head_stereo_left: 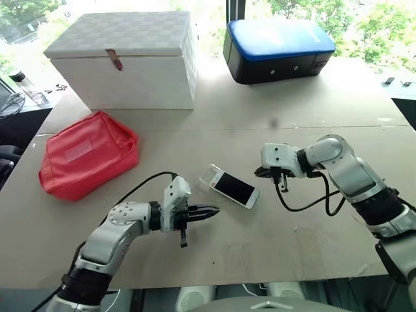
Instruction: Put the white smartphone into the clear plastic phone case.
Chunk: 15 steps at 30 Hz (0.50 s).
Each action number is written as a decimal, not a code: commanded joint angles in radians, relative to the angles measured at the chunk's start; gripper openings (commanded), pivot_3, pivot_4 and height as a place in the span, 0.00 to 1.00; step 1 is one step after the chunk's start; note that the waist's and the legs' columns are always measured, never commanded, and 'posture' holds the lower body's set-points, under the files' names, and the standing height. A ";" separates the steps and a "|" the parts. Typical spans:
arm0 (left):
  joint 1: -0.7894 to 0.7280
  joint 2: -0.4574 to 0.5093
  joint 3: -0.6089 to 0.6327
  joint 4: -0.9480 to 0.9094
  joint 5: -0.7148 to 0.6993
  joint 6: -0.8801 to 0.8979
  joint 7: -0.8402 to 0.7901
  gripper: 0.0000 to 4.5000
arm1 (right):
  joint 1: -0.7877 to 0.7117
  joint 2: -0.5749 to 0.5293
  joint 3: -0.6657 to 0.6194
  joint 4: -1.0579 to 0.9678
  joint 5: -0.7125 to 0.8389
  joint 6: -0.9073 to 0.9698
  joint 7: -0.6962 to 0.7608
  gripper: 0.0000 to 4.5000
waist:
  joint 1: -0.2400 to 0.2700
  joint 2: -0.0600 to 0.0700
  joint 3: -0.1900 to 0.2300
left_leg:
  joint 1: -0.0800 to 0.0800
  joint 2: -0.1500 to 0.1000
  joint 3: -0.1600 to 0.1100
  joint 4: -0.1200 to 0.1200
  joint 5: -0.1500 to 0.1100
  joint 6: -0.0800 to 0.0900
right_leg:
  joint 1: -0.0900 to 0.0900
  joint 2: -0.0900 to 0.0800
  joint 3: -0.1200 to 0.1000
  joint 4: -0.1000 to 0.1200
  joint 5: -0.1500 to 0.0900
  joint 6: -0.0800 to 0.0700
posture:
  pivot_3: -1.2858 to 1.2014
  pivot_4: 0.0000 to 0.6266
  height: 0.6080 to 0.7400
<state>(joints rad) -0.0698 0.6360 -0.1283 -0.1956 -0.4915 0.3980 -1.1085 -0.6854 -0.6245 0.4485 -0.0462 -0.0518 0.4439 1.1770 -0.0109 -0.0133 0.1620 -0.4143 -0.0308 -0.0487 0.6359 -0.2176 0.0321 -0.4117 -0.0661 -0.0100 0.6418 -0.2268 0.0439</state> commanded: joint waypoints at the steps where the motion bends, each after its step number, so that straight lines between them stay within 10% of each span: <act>1: -0.050 -0.025 -0.037 0.005 0.016 0.008 -0.005 0.01 | -0.003 0.002 -0.023 -0.025 -0.013 0.008 -0.036 0.00 | 0.000 0.000 0.000 | 0.000 0.000 0.000 0.000 0.000 0.000 | 0.000 0.000 0.000 0.000 0.000 0.000 | 0.52 0.24 1.00; 15: -0.077 0.014 -0.074 -0.002 0.065 0.037 -0.037 0.01 | -0.029 0.041 0.003 0.039 -0.044 -0.028 -0.045 0.00 | -0.003 0.000 0.000 | 0.000 0.000 0.001 0.000 0.000 0.000 | 0.000 0.002 0.001 0.001 0.000 0.000 | 0.52 0.24 1.00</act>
<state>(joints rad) -0.1637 0.6251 -0.2262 -0.1628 -0.4175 0.4480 -1.1188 -0.6880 -0.5814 0.4630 0.0093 -0.0944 0.4297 1.1288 -0.0143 -0.0136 0.1618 -0.4142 -0.0307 -0.0481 0.6360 -0.2176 0.0321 -0.4119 -0.0642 -0.0091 0.6425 -0.2267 0.0440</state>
